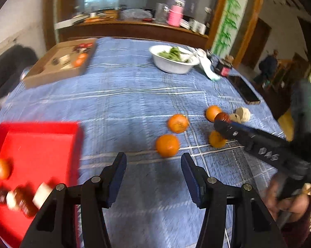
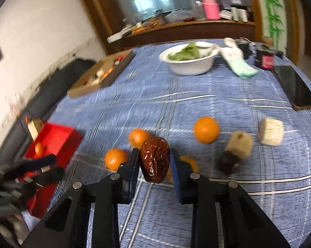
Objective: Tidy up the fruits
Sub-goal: 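Grasp a mandarin orange with the left tool while the right tool grasps a red date, then carry the orange and date over the red tray and open both tools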
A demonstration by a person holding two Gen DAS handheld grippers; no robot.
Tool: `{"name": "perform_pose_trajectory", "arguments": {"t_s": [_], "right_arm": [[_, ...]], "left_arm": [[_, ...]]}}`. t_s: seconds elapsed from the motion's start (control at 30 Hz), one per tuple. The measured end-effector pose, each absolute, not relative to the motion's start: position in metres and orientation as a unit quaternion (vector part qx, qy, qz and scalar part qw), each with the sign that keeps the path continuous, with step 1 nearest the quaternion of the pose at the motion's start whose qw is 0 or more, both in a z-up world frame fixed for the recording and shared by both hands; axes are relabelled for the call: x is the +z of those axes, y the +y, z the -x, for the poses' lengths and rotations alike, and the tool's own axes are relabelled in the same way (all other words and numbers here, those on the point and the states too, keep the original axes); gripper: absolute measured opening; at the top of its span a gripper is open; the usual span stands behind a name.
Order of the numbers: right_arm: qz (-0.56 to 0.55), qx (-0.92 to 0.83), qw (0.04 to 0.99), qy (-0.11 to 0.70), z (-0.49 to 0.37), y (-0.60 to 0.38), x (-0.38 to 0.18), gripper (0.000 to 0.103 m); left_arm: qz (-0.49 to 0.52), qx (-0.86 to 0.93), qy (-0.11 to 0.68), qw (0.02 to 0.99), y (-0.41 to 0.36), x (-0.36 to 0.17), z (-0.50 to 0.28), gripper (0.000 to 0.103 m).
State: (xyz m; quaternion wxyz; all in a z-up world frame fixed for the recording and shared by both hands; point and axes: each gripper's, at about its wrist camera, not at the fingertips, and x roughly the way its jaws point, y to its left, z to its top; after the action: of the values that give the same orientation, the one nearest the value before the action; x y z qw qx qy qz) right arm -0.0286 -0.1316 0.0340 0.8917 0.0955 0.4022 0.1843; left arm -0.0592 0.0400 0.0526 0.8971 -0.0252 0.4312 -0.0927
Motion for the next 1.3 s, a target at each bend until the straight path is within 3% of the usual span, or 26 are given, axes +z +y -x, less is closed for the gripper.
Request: {"name": "perform_pose_trajectory", "arguments": {"t_s": [0.27, 0.3, 0.33, 0.37, 0.67, 0.97, 1.3], "right_arm": [[-0.127, 0.184, 0.891, 0.396, 0.027, -0.147, 0.041, 0.028], [-0.126, 0.187, 0.891, 0.394, 0.028, -0.146, 0.042, 0.028], [-0.126, 0.188, 0.891, 0.394, 0.028, -0.144, 0.042, 0.028], [-0.125, 0.190, 0.891, 0.394, 0.028, -0.144, 0.042, 0.028], [-0.115, 0.186, 0.890, 0.400, 0.028, -0.139, 0.036, 0.028], [-0.093, 0.171, 0.894, 0.403, 0.029, -0.133, 0.025, 0.028], [-0.047, 0.224, 0.895, 0.382, 0.063, -0.071, 0.065, 0.028]], "left_arm": [[-0.003, -0.086, 0.468, 0.879, 0.011, 0.010, 0.020, 0.057], [-0.013, -0.084, 0.457, 0.885, 0.008, 0.010, 0.023, 0.053], [-0.023, -0.088, 0.451, 0.888, 0.005, 0.010, 0.025, 0.037], [-0.031, -0.088, 0.450, 0.888, 0.003, 0.010, 0.026, 0.034], [0.020, -0.090, 0.415, 0.905, 0.028, 0.040, 0.054, 0.034], [0.075, -0.037, 0.347, 0.934, 0.121, 0.088, 0.125, 0.035], [0.121, 0.066, 0.355, 0.925, 0.233, 0.063, 0.186, 0.035]]}}
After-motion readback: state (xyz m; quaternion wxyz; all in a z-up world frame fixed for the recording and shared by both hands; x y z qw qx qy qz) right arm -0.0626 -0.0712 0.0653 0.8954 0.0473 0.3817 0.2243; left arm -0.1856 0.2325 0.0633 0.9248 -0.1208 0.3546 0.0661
